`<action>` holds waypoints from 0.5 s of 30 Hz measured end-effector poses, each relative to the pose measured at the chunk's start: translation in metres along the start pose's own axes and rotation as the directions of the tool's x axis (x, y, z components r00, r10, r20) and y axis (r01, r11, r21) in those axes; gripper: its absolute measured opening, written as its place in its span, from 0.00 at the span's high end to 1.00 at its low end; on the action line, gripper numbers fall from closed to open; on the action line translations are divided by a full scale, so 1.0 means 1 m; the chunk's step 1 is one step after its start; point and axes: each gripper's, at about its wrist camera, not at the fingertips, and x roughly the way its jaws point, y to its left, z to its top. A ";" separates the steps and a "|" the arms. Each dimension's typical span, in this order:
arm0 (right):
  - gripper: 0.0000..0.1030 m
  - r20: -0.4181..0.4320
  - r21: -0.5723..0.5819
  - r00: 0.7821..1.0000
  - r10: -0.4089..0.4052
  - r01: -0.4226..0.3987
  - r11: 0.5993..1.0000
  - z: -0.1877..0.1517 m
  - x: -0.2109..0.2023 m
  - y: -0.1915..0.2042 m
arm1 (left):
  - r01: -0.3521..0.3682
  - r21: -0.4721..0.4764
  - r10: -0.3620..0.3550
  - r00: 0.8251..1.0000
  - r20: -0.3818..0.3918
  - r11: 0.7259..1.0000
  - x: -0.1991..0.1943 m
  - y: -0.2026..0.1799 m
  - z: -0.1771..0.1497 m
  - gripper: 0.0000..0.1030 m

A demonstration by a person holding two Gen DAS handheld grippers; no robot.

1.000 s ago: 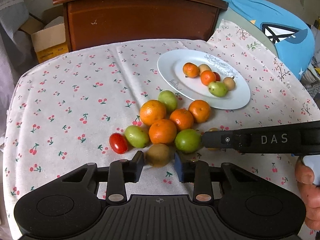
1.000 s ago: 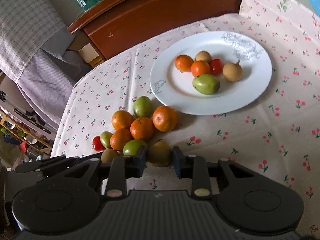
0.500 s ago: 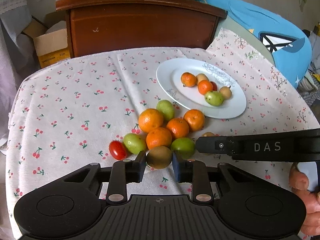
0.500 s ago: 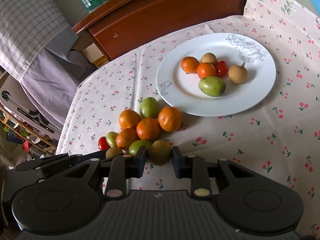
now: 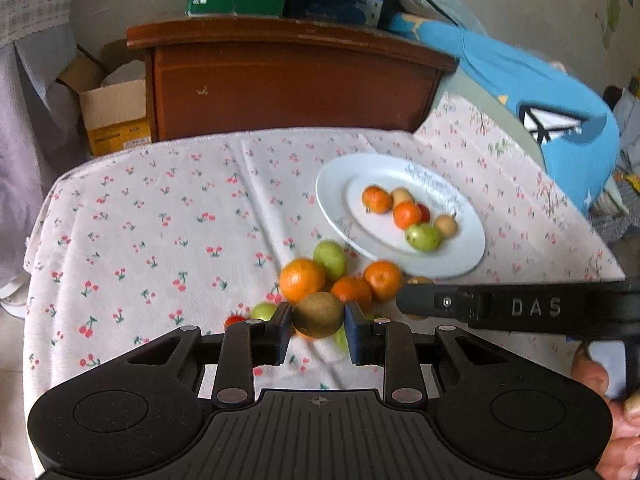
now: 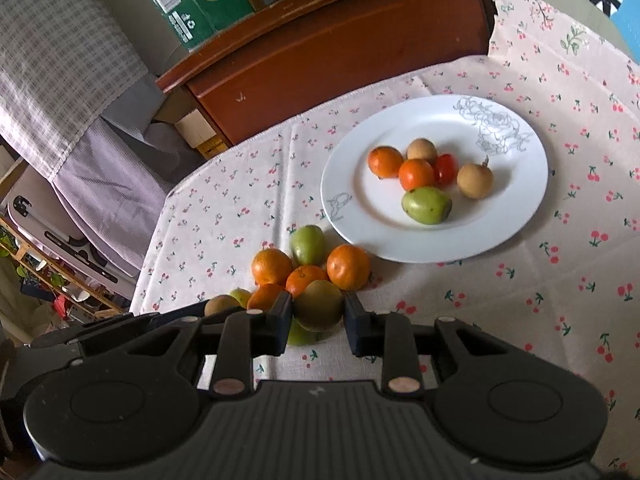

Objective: Organize fruits
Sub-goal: 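Carry the kiwi with the left tool onto the plate while the right tool places the green fruit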

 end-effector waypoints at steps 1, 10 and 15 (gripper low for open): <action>0.73 0.007 -0.005 1.000 0.000 0.000 1.000 0.001 -0.002 0.001 | 0.001 -0.004 -0.001 1.000 0.009 1.000 -0.001 0.000 0.002 0.75; 0.73 0.112 -0.025 0.994 -0.004 0.006 1.000 0.021 -0.026 0.003 | -0.003 -0.025 0.005 0.996 0.086 1.000 -0.007 -0.003 0.029 0.75; 0.73 0.180 -0.023 0.984 -0.010 0.014 1.000 0.036 -0.043 -0.001 | 0.017 -0.023 -0.014 0.991 0.134 1.000 -0.010 -0.009 0.047 0.75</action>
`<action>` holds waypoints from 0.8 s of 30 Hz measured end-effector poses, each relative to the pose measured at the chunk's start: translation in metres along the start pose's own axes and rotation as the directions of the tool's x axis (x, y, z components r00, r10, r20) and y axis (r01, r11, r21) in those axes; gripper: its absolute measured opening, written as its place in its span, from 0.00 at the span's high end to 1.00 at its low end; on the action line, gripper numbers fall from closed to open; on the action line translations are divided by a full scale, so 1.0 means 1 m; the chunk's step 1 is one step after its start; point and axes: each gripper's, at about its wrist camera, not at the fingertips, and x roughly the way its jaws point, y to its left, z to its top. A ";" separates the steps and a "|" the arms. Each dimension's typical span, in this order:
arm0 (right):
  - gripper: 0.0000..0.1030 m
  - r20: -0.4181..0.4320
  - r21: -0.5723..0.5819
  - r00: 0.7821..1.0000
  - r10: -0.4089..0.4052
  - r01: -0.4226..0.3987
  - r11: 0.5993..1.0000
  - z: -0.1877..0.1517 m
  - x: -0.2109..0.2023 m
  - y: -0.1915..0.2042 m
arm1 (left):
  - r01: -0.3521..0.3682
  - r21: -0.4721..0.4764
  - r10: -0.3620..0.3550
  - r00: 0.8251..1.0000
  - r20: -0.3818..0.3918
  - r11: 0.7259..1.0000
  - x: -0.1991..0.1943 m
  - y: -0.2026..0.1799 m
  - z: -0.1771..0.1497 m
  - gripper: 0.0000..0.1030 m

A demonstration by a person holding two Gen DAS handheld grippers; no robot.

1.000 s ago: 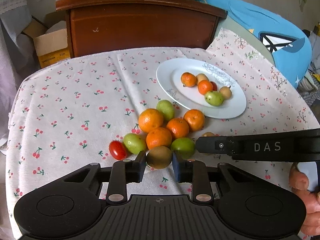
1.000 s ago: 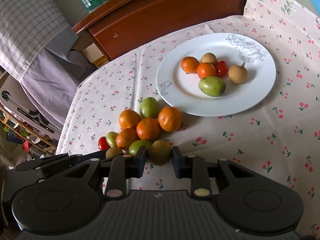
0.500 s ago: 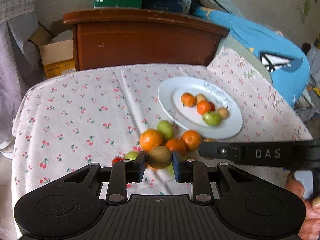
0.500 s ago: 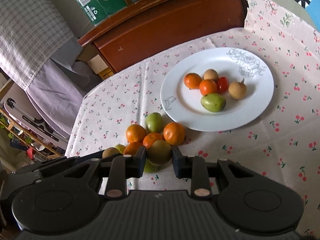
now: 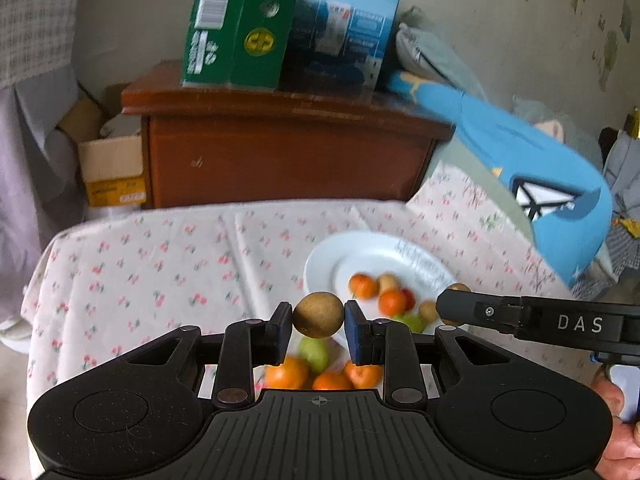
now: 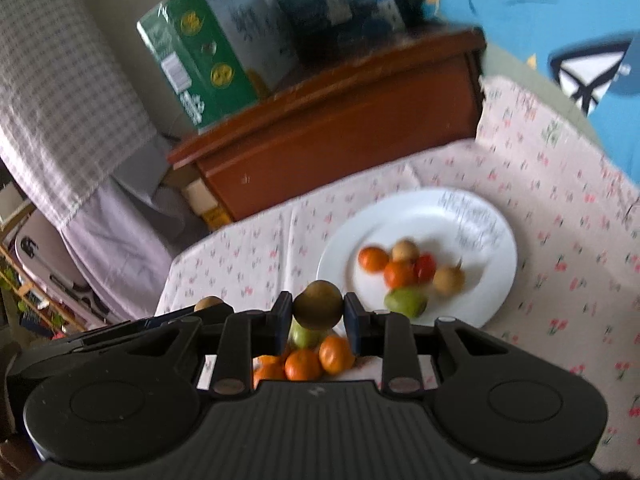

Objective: Organize fruits
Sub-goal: 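Carry the kiwi with the left tool onto the plate while the right tool places the green fruit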

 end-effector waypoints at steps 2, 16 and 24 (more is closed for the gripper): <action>0.73 0.021 -0.008 1.000 -0.008 0.008 1.000 0.007 -0.003 -0.002 | 0.009 0.005 -0.009 1.000 0.011 1.000 0.002 -0.003 0.007 0.75; 0.73 0.028 0.086 0.993 -0.116 0.114 0.990 0.033 0.014 -0.042 | 0.043 0.028 -0.042 0.999 -0.029 0.999 0.043 -0.019 0.021 0.75; 0.73 -0.013 0.164 0.989 -0.150 0.150 0.975 0.044 0.039 -0.070 | 0.065 0.041 -0.061 0.994 -0.094 0.997 0.075 -0.030 0.016 0.75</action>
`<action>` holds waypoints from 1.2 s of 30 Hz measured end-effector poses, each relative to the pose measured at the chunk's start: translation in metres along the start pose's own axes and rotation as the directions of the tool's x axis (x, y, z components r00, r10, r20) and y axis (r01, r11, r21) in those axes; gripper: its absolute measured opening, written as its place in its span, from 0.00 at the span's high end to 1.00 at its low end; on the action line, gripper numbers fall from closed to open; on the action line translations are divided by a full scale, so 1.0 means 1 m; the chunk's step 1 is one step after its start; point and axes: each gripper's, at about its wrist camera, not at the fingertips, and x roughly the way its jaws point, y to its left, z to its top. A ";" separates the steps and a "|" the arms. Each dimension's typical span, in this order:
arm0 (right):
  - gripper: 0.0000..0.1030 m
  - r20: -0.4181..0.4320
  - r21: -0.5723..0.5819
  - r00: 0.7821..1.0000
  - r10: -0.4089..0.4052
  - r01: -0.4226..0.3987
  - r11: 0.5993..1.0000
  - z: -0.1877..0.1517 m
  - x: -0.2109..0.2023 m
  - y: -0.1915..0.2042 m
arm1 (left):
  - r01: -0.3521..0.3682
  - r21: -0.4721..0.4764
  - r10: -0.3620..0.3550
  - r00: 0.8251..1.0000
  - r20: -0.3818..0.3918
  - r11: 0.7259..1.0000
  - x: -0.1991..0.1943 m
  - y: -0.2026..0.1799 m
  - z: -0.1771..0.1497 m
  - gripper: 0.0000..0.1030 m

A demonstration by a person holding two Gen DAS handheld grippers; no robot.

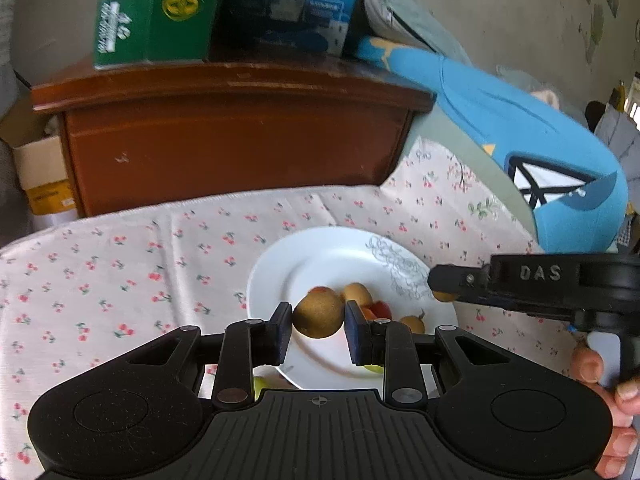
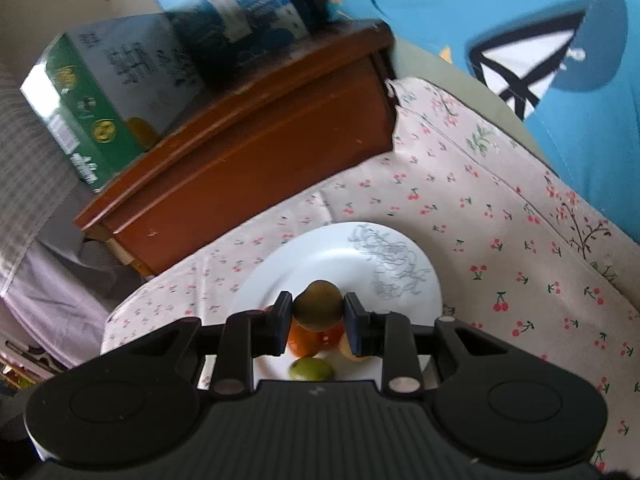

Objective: Organize fruits
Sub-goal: 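Carry the kiwi with the left tool onto the plate while the right tool places the green fruit, then withdraw both open tools from the plate back to the fruit pile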

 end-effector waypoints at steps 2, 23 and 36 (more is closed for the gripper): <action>0.73 -0.014 0.032 1.000 -0.001 0.002 0.999 0.001 0.007 -0.006 | 0.005 0.004 -0.005 1.000 -0.011 1.000 0.006 -0.002 -0.001 0.75; 0.69 -0.011 0.087 1.000 -0.008 0.009 0.996 0.006 0.019 -0.010 | -0.003 -0.048 0.005 0.999 0.048 0.999 -0.003 0.000 0.019 0.53; 0.65 -0.005 0.017 0.999 0.033 -0.033 0.999 -0.009 -0.003 0.013 | -0.101 -0.080 0.107 0.991 0.075 0.992 -0.061 0.032 0.021 0.36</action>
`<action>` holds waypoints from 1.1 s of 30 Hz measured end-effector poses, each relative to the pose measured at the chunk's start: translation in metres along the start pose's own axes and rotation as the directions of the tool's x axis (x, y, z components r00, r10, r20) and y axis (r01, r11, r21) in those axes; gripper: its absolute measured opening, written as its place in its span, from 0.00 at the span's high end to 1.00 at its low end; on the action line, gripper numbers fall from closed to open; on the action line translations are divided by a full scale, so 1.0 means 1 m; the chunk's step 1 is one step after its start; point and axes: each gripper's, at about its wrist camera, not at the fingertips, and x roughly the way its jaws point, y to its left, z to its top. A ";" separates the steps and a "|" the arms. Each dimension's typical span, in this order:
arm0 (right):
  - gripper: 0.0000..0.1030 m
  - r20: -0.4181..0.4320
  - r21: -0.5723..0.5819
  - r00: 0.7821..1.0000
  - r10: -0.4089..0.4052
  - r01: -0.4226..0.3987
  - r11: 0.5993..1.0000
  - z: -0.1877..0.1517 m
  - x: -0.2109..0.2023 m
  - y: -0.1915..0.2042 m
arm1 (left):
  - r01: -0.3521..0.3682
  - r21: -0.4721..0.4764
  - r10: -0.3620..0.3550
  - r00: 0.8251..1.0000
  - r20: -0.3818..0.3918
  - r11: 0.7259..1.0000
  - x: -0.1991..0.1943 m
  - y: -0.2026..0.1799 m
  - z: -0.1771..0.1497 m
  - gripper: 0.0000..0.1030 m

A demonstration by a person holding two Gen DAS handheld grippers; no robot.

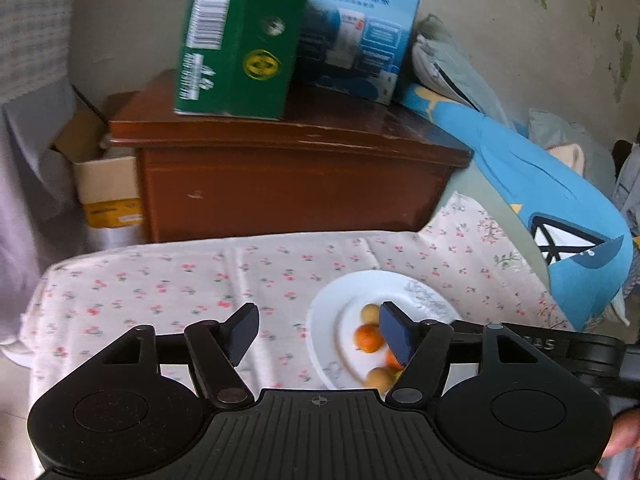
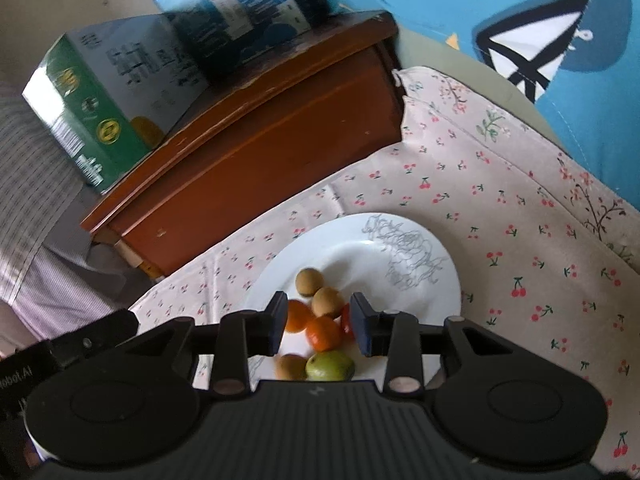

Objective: Organize fruits
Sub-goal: 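Withdraw both open tools from the plate back to the fruit pile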

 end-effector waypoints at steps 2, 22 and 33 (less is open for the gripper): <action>0.64 -0.004 -0.010 1.000 0.009 -0.009 1.000 -0.005 -0.004 0.003 | -0.018 -0.010 0.018 1.000 -0.004 1.000 -0.007 0.007 -0.004 0.35; 0.64 -0.108 -0.154 0.993 0.050 -0.066 0.986 -0.086 -0.029 0.037 | -0.125 -0.001 0.124 0.988 -0.087 0.992 -0.031 0.048 -0.049 0.35; 0.64 -0.165 -0.257 0.985 0.048 -0.090 0.962 -0.109 -0.015 0.052 | -0.109 0.191 0.138 0.980 -0.145 0.976 -0.019 0.049 -0.089 0.35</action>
